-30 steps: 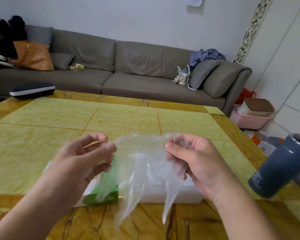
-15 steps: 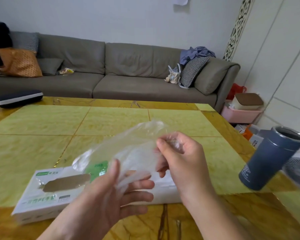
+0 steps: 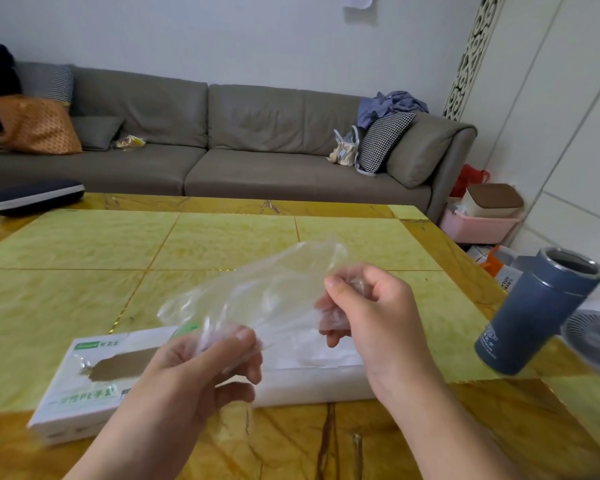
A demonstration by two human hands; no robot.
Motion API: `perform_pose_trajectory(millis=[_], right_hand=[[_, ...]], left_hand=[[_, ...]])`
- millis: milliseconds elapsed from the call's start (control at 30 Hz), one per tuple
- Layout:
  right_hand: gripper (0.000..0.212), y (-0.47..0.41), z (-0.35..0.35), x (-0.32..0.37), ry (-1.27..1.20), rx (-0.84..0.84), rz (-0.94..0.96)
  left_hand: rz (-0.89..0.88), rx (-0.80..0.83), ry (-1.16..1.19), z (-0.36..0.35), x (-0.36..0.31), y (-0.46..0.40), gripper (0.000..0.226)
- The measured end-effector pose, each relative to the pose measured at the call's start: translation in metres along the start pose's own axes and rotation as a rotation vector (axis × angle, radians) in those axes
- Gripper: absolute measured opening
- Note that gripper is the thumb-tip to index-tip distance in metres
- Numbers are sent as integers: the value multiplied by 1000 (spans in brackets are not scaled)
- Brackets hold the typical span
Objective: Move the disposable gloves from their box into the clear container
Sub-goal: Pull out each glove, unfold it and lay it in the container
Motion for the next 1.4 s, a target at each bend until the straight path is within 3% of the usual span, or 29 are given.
perform_pose_trajectory(millis=[167, 300, 400, 467, 533, 600, 700, 800, 967, 1200, 1233, 1333, 1400], right_hand=[[9, -21, 29, 1, -25, -53, -11], [9, -32, 46, -12, 109, -44, -106], [10, -34, 50, -20, 239, -15, -159], [13, -34, 51, -23, 311, 13, -170], [15, -34, 50, -25, 374, 43, -191], [16, -34, 50, -26, 436, 44, -220], [16, -37, 53, -28, 537, 39, -229], [17, -40, 60, -31, 689, 56, -210], [11, -45, 65, -31, 843, 68, -225], [9, -36, 61, -24, 1167, 131, -199], [15, -35, 60, -22, 1211, 140, -199], [67, -30, 54, -16, 1324, 133, -119], [70, -27, 45, -10, 1321, 173, 106]], left_hand=[[-51, -30, -53, 0, -8, -2, 38], [-48, -133, -243, -8, -7, 1, 53], [-301, -296, -559, -23, -14, 14, 47], [-567, -237, -767, -47, -24, 23, 24], [-670, -94, -1050, -71, -24, 17, 15], [-584, -9, -1302, -82, -11, -2, 34], [-387, -38, -1511, -79, 7, -31, 53], [-172, -1, -1580, -70, 14, -45, 65], [-68, 47, -1689, -68, 8, -50, 78], [82, 80, -1780, -72, 2, -70, 77], [101, 88, -1793, -72, 4, -73, 75], [129, 107, -1812, -73, 9, -80, 62], [131, 105, -1811, -73, 12, -83, 59]])
Point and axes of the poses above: each hand's wrist, its own y-axis away from the middle knuckle, its own z-axis out of the back of the hand, x = y × z, the point moved 1 cm from there along -y, towards the middle knuckle, and after that the axes turned 2 degrees about z, right-handed, at the moved point
